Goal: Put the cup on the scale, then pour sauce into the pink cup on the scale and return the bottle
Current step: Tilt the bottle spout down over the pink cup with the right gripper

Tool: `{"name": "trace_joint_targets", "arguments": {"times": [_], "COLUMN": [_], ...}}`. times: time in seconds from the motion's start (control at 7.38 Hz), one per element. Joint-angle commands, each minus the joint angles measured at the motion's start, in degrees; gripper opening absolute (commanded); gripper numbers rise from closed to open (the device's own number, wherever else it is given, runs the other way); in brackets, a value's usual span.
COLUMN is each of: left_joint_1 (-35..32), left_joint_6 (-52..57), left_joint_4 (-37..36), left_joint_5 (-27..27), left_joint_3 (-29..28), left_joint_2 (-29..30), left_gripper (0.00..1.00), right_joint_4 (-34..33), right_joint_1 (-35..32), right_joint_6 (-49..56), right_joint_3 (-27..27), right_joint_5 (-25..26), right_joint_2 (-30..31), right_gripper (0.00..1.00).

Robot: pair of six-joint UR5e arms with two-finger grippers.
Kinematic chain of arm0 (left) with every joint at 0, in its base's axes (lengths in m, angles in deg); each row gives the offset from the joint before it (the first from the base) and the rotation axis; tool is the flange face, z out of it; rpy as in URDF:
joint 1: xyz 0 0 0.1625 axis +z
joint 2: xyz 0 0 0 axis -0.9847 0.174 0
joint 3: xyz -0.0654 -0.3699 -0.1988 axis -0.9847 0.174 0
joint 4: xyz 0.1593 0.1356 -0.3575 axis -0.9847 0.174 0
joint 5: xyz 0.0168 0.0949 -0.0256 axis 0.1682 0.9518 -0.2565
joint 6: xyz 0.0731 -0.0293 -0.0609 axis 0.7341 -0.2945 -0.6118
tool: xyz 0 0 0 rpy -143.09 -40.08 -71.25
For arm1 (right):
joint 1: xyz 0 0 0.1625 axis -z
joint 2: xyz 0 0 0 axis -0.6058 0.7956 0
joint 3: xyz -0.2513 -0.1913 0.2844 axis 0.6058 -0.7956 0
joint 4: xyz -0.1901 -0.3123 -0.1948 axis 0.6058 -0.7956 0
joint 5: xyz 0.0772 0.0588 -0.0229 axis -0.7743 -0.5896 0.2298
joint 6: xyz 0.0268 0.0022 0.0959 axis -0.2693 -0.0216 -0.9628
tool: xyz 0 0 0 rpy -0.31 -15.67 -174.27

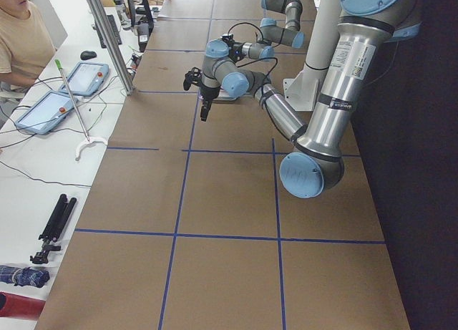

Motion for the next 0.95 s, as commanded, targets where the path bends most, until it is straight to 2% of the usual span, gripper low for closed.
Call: {"name": "trace_joint_targets", "arguments": {"times": [0.0, 0.81], "left_joint_1": [0.0, -0.1], "left_joint_6": [-0.2, -0.5], "left_joint_4": [0.0, -0.1], "left_joint_5": [-0.1, -0.2], "left_joint_3": [0.1, 0.3], "left_joint_2": [0.1, 0.2], "left_gripper": [0.84, 0.84], "right_joint_4": [-3.1, -6.8], "right_joint_1": [-0.1, -0.1], "right_joint_6": [0.0, 0.0], "right_joint_3": [0.1, 0.1], "right_joint_5": [1.2, 3.6], "right_joint_2": [-0.2, -0.3], "right_gripper": [0.00, 0.00]}}
